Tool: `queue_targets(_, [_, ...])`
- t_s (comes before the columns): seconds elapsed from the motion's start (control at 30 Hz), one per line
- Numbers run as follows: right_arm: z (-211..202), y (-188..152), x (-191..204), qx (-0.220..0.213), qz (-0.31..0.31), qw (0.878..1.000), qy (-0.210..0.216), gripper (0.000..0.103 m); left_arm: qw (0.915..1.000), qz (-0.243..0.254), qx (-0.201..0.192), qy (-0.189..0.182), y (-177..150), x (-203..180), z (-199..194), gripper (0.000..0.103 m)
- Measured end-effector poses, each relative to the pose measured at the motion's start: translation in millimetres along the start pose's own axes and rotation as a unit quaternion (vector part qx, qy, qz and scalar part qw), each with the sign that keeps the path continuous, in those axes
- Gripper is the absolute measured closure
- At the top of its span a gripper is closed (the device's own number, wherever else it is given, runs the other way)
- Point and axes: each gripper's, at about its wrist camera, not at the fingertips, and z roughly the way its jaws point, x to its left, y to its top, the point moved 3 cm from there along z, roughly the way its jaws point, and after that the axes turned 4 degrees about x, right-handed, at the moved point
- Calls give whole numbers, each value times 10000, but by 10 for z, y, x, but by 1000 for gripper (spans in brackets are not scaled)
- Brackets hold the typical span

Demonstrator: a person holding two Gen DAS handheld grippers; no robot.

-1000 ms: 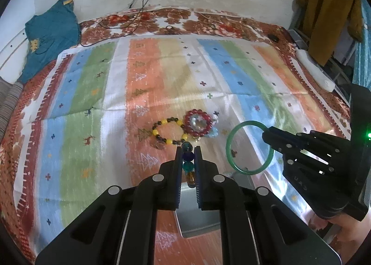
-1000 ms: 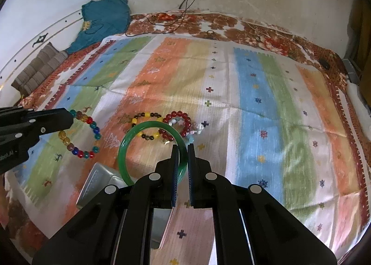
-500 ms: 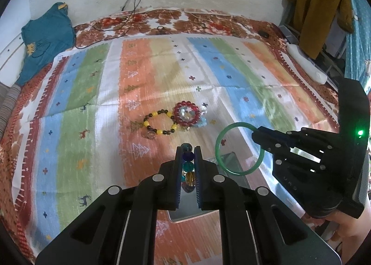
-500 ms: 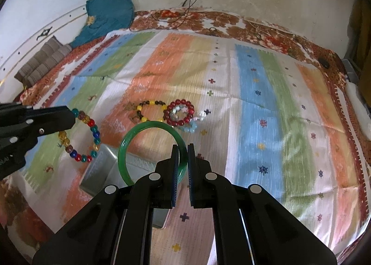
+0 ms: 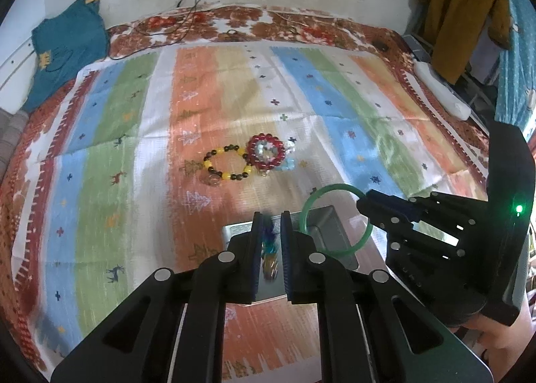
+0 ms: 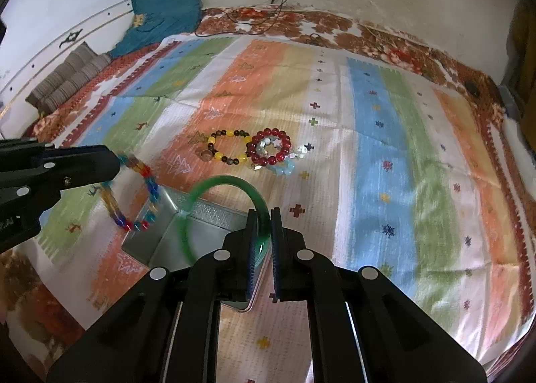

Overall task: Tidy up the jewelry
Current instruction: 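Lower the multicolour bracelet into the tin with the left tool while the right drops the green bangle in, then move both open tools back to the remaining bracelets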

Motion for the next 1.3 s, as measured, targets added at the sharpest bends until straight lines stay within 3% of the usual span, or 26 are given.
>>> queue_targets(0.03, [-1, 8, -21, -12, 29, 10000, -25, 88, 10000, -37, -9, 26, 2, 24, -6, 92])
queue_targets(0.1, [-18, 23, -61, -69, 97, 9999, -59, 71, 9999, -117, -13, 91, 12, 84, -3, 88])
queue_targets(0.23, [11, 44, -158, -28, 265, 9996, -65, 71, 9993, -307, 49, 219, 26, 217, 40, 77])
queue_targets(0.63, [217, 250, -316, 82, 508, 9987, -9, 47, 9973, -582, 158, 418, 74, 413, 174, 45])
queue_targets(0.9, [342, 366, -283, 174, 452, 9988, -19, 44, 9954, -724, 185, 601, 209, 538, 311, 42])
queue_targets(1.1, [447, 483, -248, 206, 344, 9992, -56, 38, 9954, -367, 262, 843, 359, 562, 466, 38])
queue_targets(1.3, [585, 586, -284, 240, 374, 9990, -80, 35, 9943, -396, 332, 936, 428, 673, 601, 38])
